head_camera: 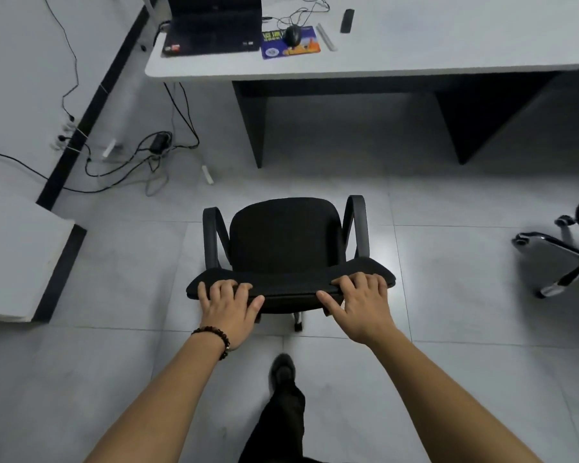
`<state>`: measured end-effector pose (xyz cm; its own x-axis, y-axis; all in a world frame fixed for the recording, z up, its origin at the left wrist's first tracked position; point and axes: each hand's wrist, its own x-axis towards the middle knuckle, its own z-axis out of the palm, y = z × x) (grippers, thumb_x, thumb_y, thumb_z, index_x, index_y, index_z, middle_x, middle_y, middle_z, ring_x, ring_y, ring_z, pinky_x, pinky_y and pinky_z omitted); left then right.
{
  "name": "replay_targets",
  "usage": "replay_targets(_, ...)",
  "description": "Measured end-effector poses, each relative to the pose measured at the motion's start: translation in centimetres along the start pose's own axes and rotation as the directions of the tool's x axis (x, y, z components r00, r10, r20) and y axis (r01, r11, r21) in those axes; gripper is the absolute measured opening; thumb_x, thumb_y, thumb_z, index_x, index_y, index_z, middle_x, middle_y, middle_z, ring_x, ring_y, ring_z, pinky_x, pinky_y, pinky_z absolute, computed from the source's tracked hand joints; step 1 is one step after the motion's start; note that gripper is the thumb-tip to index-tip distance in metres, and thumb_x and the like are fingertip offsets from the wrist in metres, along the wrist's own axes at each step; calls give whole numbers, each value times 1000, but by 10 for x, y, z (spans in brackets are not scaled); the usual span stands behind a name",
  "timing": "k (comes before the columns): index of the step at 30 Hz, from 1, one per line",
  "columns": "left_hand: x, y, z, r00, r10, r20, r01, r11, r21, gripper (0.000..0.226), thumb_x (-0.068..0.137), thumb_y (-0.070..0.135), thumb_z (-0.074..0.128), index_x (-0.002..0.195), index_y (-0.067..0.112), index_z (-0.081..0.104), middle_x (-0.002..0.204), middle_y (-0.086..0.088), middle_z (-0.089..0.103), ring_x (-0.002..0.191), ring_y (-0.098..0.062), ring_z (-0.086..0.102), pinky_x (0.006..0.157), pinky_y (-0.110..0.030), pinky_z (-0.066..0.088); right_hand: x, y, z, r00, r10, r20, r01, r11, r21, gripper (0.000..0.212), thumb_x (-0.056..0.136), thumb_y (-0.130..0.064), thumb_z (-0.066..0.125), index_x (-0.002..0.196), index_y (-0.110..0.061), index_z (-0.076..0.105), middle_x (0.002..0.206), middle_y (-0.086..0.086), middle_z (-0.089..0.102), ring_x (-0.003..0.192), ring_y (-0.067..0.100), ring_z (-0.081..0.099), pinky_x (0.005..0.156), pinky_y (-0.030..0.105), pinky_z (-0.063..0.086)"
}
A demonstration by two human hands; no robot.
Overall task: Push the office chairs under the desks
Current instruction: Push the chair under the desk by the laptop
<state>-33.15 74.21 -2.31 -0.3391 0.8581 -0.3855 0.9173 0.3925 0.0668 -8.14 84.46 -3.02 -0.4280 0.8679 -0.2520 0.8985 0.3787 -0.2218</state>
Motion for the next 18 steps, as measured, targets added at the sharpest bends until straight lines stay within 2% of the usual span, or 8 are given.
replay_targets(10,199,-13,-91,999,40,27,-41,998,40,57,96,56,15,138,25,38,141,-7,37,137,-28,22,115,-57,-7,196,-13,-46,999,36,14,-36,999,4,74,89,-77,7,126,-34,53,119,-2,53,118,21,43,113,42,17)
replay_targets(15,278,9,-125,1000,31,1,-31,999,26,57,96,57,16,137,25,40,138,-6,40,136,-27,25,115,-55,-7,280,5,-72,999,25,-32,-25,1000,-9,74,90,-76,7,120,-31,57,111,-1,54,111,23,46,110,42,19)
replay_targets(18,323,27,-143,1000,13,13,-13,1000,5,57,95,57,16,137,26,40,139,-6,40,137,-26,24,116,-55,-8,332,24,-89,1000,9,-10,-9,1000,-8,71,91,-76,11,120,-30,57,112,-1,54,113,23,45,110,42,18)
